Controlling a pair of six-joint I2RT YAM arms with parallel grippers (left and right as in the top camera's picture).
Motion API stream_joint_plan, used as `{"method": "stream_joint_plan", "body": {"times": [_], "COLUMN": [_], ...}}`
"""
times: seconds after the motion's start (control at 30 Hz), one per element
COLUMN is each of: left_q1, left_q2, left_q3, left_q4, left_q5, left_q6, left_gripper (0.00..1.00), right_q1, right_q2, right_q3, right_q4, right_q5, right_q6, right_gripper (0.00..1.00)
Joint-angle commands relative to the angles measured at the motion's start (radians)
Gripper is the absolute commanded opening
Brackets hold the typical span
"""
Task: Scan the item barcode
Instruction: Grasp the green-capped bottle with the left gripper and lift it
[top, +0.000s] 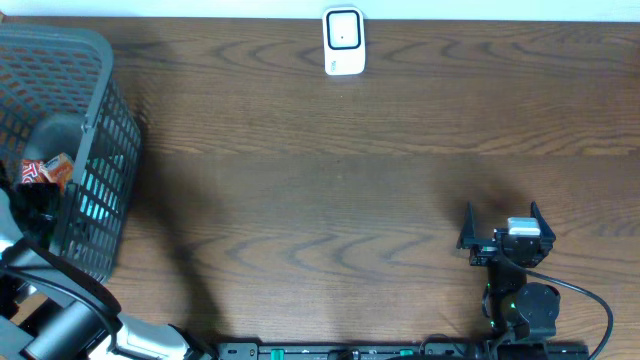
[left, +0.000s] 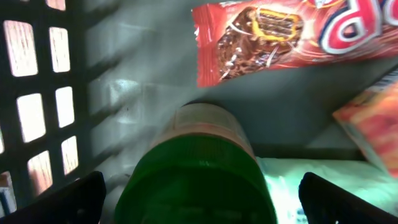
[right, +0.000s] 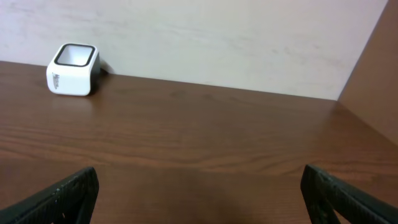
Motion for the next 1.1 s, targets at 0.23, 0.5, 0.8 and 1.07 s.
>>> {"method": "stream_joint_plan", "body": {"times": [0.23,0.5,0.8,1.07], "left_q1": [0.004,0.004,0.004,0.005], "left_q2": [0.023,0.074,0.101,0.066], "left_q3": [-0.052,-0.077,-0.077,-0.063], "left_q4": [0.047,0.076,0.075,0.046], "left_q5": [-0.017,-0.017,-0.016,-0.001], "left_q6": [-0.009,-0.009,-0.009,-0.009], "left_gripper": [0.99,0.99,0.74,0.64], "right_q1": [-0.010,-0.010,-0.010,-0.010], "right_q2": [-0.004,-0.002,-0.002,-0.002], "right_q3": [-0.001,-0.001,-0.001,-0.001], "right_q4": [-0.003,-0.003,-0.003,-0.003], "right_q5": [0.009,0.009,0.009,0.009], "right_q6": [0.011,0.011,0.011,0.011], "right_gripper": [0.99,0.99,0.99,0.99]}}
